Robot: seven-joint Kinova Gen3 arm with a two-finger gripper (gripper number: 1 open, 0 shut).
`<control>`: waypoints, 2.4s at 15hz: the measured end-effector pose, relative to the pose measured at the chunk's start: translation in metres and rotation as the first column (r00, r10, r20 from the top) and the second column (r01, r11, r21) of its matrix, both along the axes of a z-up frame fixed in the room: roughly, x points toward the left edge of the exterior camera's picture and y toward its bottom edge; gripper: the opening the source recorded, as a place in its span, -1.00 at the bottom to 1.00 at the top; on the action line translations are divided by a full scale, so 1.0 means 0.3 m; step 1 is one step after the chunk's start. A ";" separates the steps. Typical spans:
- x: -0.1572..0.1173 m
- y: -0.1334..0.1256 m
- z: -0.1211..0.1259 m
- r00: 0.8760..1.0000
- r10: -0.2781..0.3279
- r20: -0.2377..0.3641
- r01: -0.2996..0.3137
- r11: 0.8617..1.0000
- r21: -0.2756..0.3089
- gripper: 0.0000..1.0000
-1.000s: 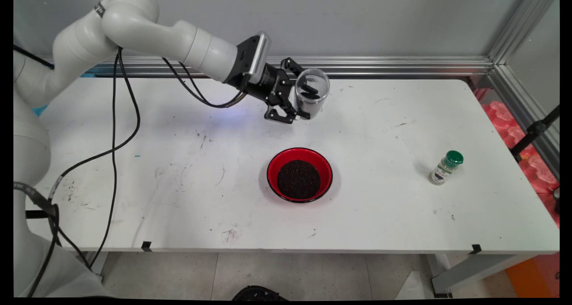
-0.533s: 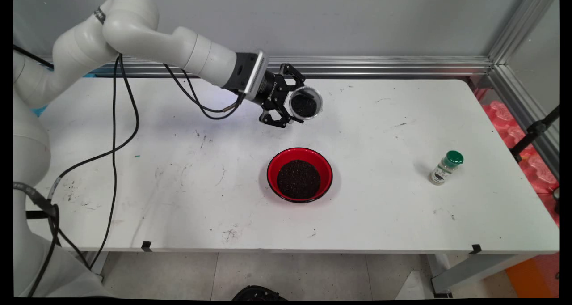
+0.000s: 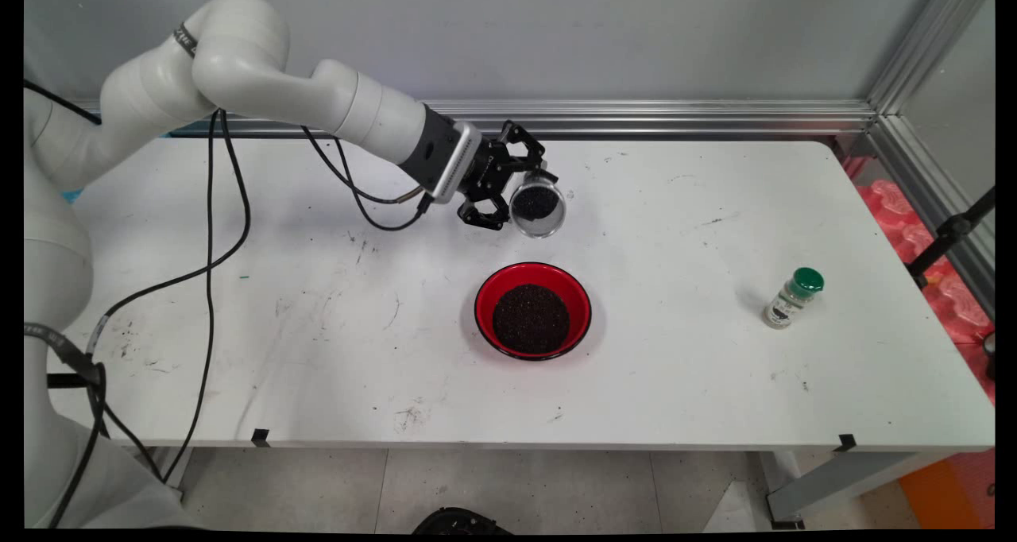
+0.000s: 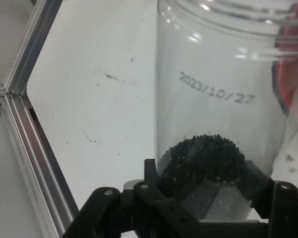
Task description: Pour the black seasoning powder in the red bowl
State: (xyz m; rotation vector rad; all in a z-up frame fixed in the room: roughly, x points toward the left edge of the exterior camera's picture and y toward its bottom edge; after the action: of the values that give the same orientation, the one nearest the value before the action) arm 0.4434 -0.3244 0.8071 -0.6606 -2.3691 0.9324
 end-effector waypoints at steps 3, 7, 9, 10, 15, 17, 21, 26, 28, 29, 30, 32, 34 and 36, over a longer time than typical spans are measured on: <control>-0.010 0.004 -0.014 0.998 -0.026 0.056 0.029 0.998 -0.054 -1.00; -0.026 0.008 -0.029 0.991 -0.050 0.120 0.064 0.991 -0.115 -1.00; -0.032 0.007 -0.034 0.987 -0.058 0.150 0.080 0.986 -0.144 -1.00; -0.035 0.007 -0.036 0.984 -0.062 0.165 0.088 0.983 -0.159 -1.00; -0.045 0.013 -0.045 0.969 -0.080 0.232 0.132 0.967 -0.216 -1.00; -0.048 0.017 -0.047 0.962 -0.089 0.260 0.152 0.959 -0.237 -1.00; -0.054 0.030 -0.049 0.944 -0.103 0.313 0.196 0.940 -0.280 -1.00; -0.067 0.051 -0.052 0.922 -0.123 0.368 0.250 0.913 -0.322 -1.00; -0.073 0.059 -0.053 0.913 -0.130 0.386 0.270 0.902 -0.337 -1.00; -0.076 0.063 -0.053 0.909 -0.132 0.395 0.280 0.896 -0.345 -1.00; -0.079 0.066 -0.052 0.904 -0.134 0.405 0.290 0.890 -0.353 -1.00; -0.084 0.072 -0.051 0.894 -0.137 0.426 0.310 0.877 -0.368 -1.00; -0.088 0.076 -0.049 0.884 -0.137 0.448 0.328 0.863 -0.384 -1.00; -0.092 0.080 -0.047 0.876 -0.135 0.464 0.341 0.852 -0.396 -1.00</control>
State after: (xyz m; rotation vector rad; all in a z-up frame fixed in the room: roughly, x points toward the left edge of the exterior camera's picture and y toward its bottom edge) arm 0.4158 -0.3003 0.7929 -1.4533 -2.3312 1.3734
